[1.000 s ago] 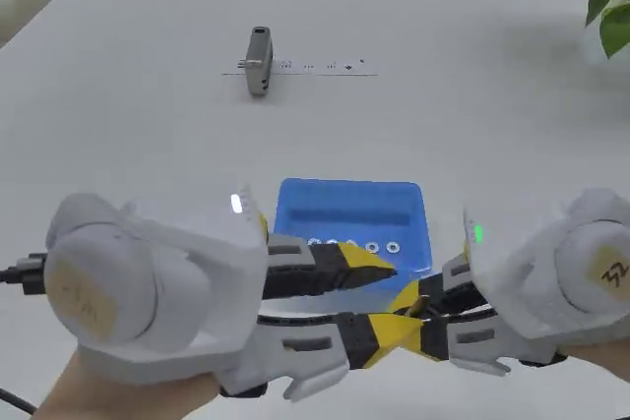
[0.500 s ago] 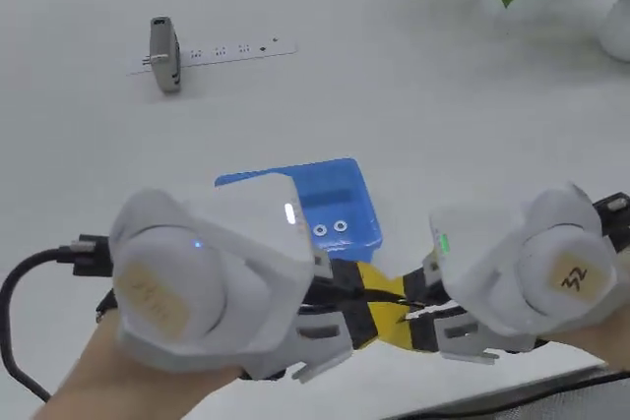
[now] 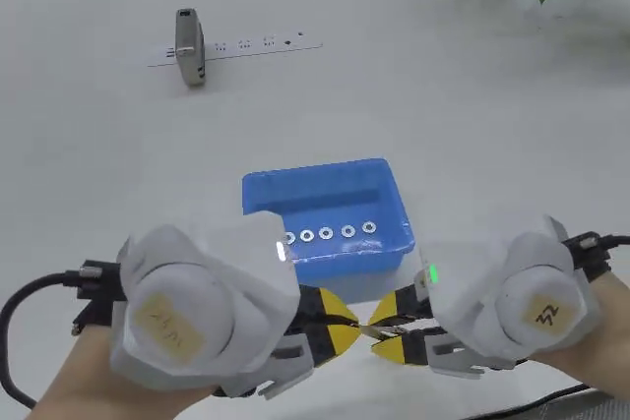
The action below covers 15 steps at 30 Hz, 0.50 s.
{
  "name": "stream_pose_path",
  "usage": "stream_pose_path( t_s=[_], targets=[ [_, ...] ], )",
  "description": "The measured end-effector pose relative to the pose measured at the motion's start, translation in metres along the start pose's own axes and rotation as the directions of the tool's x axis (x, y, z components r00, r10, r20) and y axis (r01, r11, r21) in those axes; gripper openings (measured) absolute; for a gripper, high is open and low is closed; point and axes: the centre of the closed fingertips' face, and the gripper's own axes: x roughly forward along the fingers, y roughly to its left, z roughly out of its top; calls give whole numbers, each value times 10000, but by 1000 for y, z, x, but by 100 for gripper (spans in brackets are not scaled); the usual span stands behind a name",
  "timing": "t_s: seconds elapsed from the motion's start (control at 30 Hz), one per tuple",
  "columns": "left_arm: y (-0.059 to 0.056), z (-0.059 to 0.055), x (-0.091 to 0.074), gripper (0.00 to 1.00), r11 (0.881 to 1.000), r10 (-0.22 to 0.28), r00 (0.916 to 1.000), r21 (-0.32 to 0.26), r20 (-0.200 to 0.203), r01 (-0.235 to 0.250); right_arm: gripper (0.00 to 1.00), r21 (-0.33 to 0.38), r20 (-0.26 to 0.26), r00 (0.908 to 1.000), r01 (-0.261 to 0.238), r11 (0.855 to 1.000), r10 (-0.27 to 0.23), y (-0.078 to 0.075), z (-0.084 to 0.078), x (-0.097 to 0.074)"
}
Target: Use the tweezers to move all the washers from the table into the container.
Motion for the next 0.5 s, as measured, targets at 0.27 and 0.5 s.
stream_pose_path(
  t_s=[0.27,0.5],
  targets=[
    [2,-35,6,0,9991,-136,9930,-415,-1171,88,21,1694,958,9894,920,9812,-1093,4,-4,-37],
    [0,-70,19,0,9984,-390,9471,-502,-3187,242,28,4808,2459,8734,2666,8353,-4203,-23,-9,-112]
  ],
)
